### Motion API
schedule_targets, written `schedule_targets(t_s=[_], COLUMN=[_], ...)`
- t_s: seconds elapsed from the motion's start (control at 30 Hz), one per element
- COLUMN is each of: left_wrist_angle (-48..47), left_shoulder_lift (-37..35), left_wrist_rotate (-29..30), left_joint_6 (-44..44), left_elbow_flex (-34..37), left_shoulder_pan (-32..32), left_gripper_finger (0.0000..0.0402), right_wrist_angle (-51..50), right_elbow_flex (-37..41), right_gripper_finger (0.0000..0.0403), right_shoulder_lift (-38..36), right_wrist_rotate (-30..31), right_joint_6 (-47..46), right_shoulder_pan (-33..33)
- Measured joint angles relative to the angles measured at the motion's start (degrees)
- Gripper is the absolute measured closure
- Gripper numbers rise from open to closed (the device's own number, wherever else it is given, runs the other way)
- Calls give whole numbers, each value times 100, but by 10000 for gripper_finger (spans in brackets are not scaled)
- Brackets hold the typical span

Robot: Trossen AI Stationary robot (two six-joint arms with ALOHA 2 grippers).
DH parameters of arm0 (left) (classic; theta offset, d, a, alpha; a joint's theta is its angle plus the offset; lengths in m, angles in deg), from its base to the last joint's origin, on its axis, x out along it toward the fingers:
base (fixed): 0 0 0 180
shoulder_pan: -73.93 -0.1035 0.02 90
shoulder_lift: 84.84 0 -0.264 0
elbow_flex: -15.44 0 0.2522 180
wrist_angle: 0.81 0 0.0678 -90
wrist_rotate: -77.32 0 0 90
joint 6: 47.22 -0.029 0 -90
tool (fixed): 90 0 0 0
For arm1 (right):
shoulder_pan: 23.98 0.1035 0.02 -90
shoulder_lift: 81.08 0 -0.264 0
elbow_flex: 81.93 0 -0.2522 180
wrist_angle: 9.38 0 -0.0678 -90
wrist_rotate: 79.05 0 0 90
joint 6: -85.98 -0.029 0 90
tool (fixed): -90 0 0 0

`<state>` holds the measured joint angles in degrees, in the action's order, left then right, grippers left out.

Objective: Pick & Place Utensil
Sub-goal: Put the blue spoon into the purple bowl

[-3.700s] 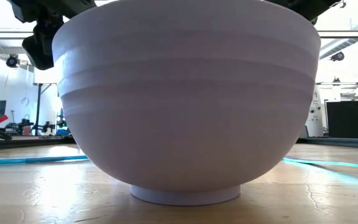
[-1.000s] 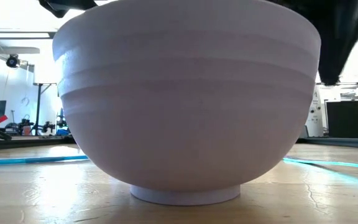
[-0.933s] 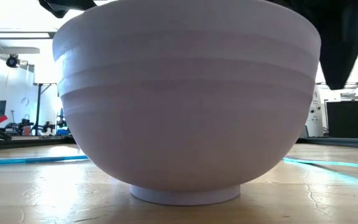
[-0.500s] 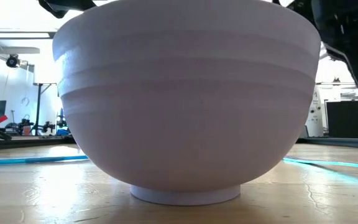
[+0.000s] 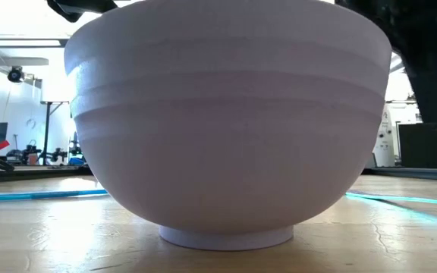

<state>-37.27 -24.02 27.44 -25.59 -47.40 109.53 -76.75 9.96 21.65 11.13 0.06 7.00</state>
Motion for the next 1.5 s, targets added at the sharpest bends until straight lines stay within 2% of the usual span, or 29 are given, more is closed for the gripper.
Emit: schedule_targets(t_s=[0.17,0.53,0.87,1.23,1.5], left_wrist_angle=[-3,-23,-3,-9,-9], left_shoulder_lift=[0,0,0,0,0], left_wrist_rotate=[0,0,0,0,0], left_joint_6=[4,4,98,209,214], left_elbow_flex=[2,15,46,68,68], left_shoulder_pan=[0,0,0,0,0], left_gripper_finger=[229,229,229,229,229], right_wrist_angle=[342,344,361,418,417], right_elbow_flex=[-45,-33,-22,-22,-18], right_gripper_finger=[273,273,273,273,287], right_shoulder_lift=[154,501,574,931,991], right_wrist_rotate=[2,16,289,239,263], right_joint_6=[125,208,82,191,237], right_shoulder_pan=[-2,-11,-13,-13,-24])
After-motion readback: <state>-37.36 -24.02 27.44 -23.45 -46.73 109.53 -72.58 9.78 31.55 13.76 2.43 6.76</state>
